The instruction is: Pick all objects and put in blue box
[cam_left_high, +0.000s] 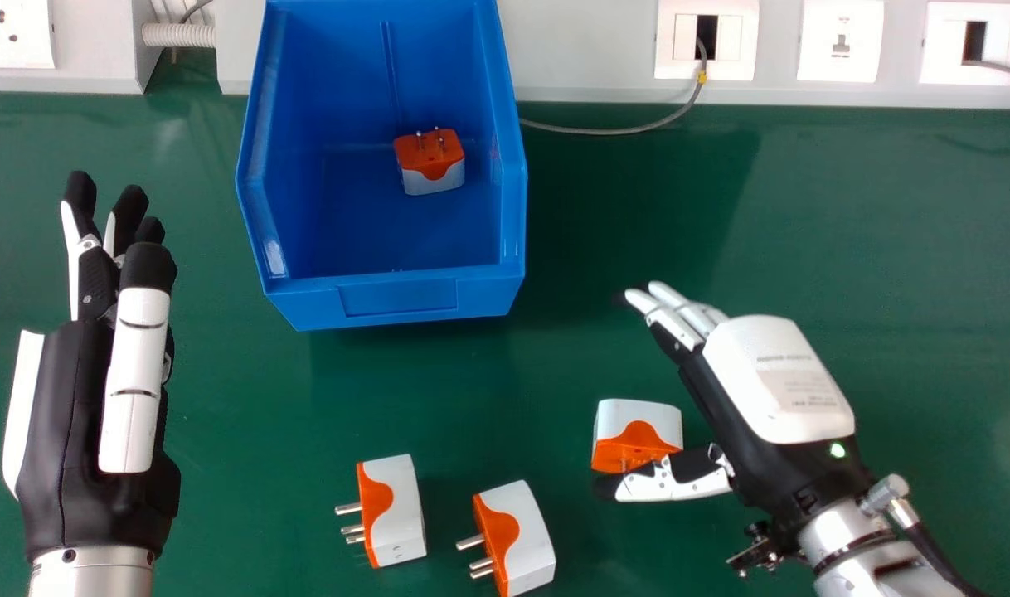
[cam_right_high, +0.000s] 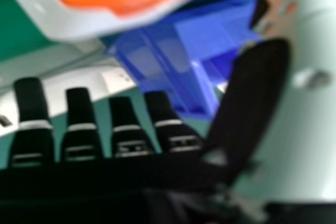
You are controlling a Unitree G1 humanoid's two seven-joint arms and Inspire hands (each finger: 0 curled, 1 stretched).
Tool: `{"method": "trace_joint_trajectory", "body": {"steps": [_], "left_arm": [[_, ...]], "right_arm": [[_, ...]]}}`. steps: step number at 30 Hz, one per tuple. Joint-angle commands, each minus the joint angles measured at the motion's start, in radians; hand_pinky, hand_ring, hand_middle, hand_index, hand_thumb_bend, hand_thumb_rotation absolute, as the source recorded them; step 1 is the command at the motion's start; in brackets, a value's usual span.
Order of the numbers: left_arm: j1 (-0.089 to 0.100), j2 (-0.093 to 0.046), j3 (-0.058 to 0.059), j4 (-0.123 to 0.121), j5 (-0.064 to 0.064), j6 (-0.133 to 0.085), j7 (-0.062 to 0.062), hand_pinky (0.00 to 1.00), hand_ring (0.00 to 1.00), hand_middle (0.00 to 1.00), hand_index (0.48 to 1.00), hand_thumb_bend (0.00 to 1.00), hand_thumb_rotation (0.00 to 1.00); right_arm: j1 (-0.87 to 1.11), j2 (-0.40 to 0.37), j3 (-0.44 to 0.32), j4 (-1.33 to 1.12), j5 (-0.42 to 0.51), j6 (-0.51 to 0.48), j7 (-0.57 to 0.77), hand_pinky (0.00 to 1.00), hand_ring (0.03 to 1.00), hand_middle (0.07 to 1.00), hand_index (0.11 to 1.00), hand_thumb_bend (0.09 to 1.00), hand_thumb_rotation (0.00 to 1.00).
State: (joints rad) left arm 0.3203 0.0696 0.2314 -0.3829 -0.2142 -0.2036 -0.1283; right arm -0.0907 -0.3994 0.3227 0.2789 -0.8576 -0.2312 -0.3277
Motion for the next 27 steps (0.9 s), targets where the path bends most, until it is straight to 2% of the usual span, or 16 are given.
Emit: {"method": "trace_joint_trajectory", "body": {"steps": [1,4,11,17,18,20,23,27], "left_arm": [[-0.008,0.012,0.007,-0.024,-0.011,-0.004,-0.004,1.0,1.0,1.0,1.0,0.66,0.86],[-0.013,0.011,0.008,-0.024,-0.004,-0.009,-0.001,1.0,1.0,1.0,1.0,0.66,0.86],[-0.015,0.011,0.012,-0.029,0.003,-0.007,0.001,1.0,1.0,1.0,1.0,0.66,0.86],[-0.02,0.013,0.016,-0.023,0.007,-0.015,-0.001,1.0,1.0,1.0,1.0,0.64,0.88],[-0.021,0.013,0.016,-0.021,0.002,-0.015,-0.003,1.0,1.0,1.0,1.0,0.64,0.88],[-0.023,0.014,0.018,-0.02,-0.001,-0.015,-0.005,1.0,1.0,1.0,1.0,0.62,0.88],[-0.027,0.016,0.019,-0.014,0.013,-0.024,-0.001,1.0,1.0,1.0,1.0,0.62,0.89],[-0.031,0.015,0.022,-0.015,0.018,-0.022,0.008,1.0,1.0,1.0,1.0,0.63,0.9]], "right_arm": [[-0.041,0.004,0.013,0.029,-0.016,0.007,-0.033,0.67,0.817,0.882,0.857,0.771,0.4],[-0.098,0.016,0.053,0.117,-0.072,0.053,-0.05,0.67,0.817,0.882,0.857,0.771,0.4],[-0.168,0.028,0.129,0.201,-0.134,0.15,-0.035,0.66,0.807,0.867,0.84,0.788,0.38],[-0.206,0.029,0.171,0.254,-0.116,0.164,-0.021,0.66,0.797,0.86,0.832,0.789,0.32],[-0.213,0.029,0.176,0.262,-0.112,0.164,-0.016,0.66,0.797,0.86,0.832,0.789,0.32],[-0.226,0.027,0.186,0.279,-0.106,0.155,-0.013,0.67,0.796,0.857,0.83,0.777,0.31],[-0.249,0.029,0.198,0.301,-0.092,0.155,0.016,0.68,0.801,0.86,0.834,0.759,0.3],[-0.262,0.035,0.209,0.325,-0.077,0.155,0.027,0.68,0.792,0.846,0.813,0.78,0.28]]}}
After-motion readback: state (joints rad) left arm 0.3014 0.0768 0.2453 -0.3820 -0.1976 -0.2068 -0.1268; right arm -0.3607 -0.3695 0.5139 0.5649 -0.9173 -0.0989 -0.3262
